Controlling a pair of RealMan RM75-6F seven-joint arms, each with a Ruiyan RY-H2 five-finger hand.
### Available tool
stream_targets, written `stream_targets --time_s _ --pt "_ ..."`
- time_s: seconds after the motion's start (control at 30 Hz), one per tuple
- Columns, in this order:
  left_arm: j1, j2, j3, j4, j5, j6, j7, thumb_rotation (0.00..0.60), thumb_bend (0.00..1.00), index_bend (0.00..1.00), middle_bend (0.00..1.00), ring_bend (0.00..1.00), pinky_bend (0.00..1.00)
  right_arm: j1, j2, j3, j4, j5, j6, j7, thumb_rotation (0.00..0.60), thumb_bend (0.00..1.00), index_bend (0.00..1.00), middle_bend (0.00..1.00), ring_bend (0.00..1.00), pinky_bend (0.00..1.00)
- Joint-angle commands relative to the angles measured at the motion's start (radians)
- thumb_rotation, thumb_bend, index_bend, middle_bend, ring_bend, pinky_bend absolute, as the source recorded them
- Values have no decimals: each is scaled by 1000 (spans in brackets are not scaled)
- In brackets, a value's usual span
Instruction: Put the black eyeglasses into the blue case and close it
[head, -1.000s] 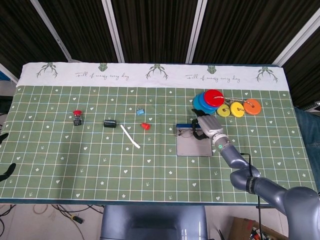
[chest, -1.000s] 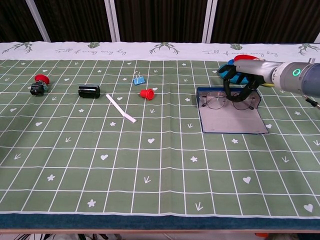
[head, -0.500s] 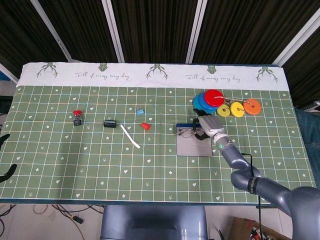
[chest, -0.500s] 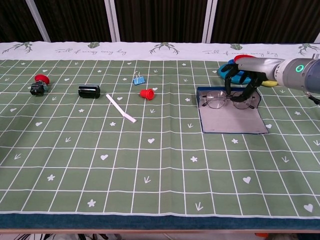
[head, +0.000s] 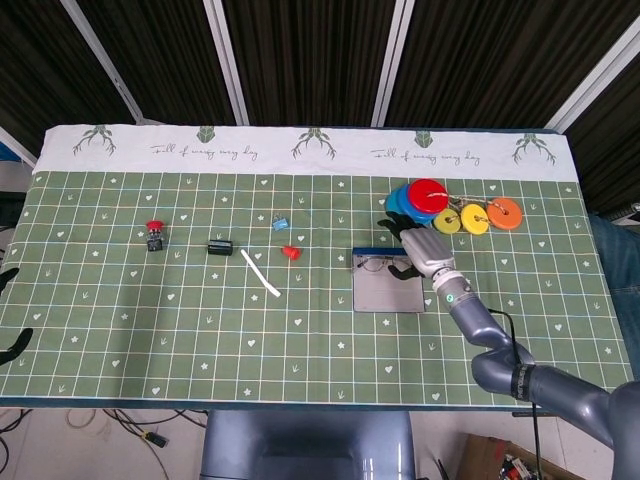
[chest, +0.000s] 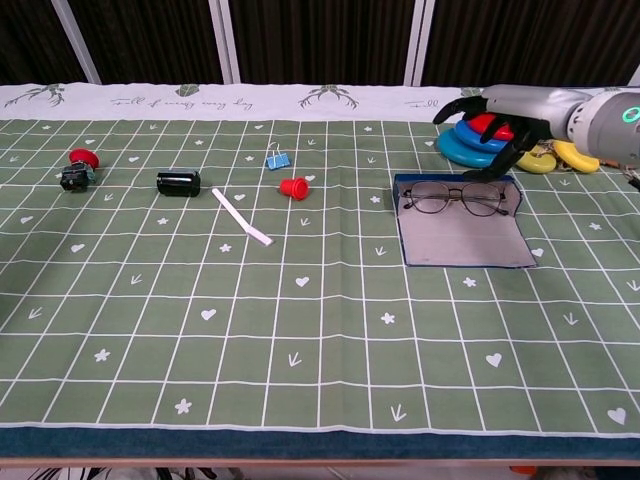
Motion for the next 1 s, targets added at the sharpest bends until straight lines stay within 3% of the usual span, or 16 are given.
stream_targets --time_s 0.03,0.13,0.23,0.4,0.6,1.0 --pt "0 0 0 0 0 0 0 600 272 106 0 0 0 -52 58 -21 -104 -31 75 -12 600 382 118 101 121 198" --pt "0 0 1 -1 0 -1 1 600 273 106 0 0 0 -109 95 -41 -198 -57 172 -35 600 357 140 162 184 198" --pt "1 1 1 -2 2 1 -1 600 273 106 0 0 0 -184 132 -90 -298 -108 287 -82 600 306 204 139 162 198" --pt "2 1 3 -4 5 3 1 600 273 106 0 0 0 -233 140 -140 -338 -141 351 -158 600 215 263 107 140 185" --pt "4 2 5 -7 6 4 6 600 272 106 0 0 0 -250 59 -178 -257 -192 391 -244 600 215 310 99 126 184" --pt "1 3 4 -5 0 -5 6 600 273 106 0 0 0 -229 -61 -164 -113 -168 336 -265 600 243 322 99 126 184"
